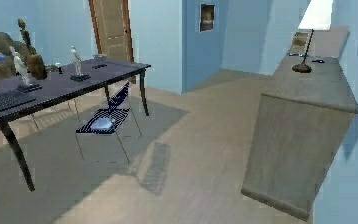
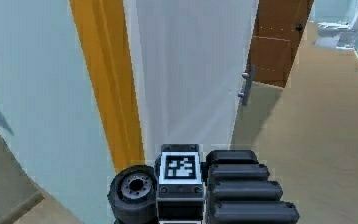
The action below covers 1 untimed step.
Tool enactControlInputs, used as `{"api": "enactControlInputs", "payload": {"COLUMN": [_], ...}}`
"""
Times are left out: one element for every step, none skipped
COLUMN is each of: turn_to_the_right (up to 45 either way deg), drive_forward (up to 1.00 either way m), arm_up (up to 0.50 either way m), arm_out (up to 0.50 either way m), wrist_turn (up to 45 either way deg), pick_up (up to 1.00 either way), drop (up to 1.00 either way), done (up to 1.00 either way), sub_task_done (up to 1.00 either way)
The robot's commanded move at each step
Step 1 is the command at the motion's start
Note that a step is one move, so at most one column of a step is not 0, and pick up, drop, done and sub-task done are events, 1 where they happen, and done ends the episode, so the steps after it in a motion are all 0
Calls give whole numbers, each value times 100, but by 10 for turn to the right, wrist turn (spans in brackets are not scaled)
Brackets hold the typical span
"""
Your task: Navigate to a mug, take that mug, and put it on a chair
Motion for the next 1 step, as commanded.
{"api": "enactControlInputs", "payload": {"turn_to_the_right": [-90], "drive_forward": [0], "arm_up": [0], "arm_out": [0], "wrist_turn": [0], "pick_up": [0], "drop": [0], "done": [0], "sub_task_done": [0]}}
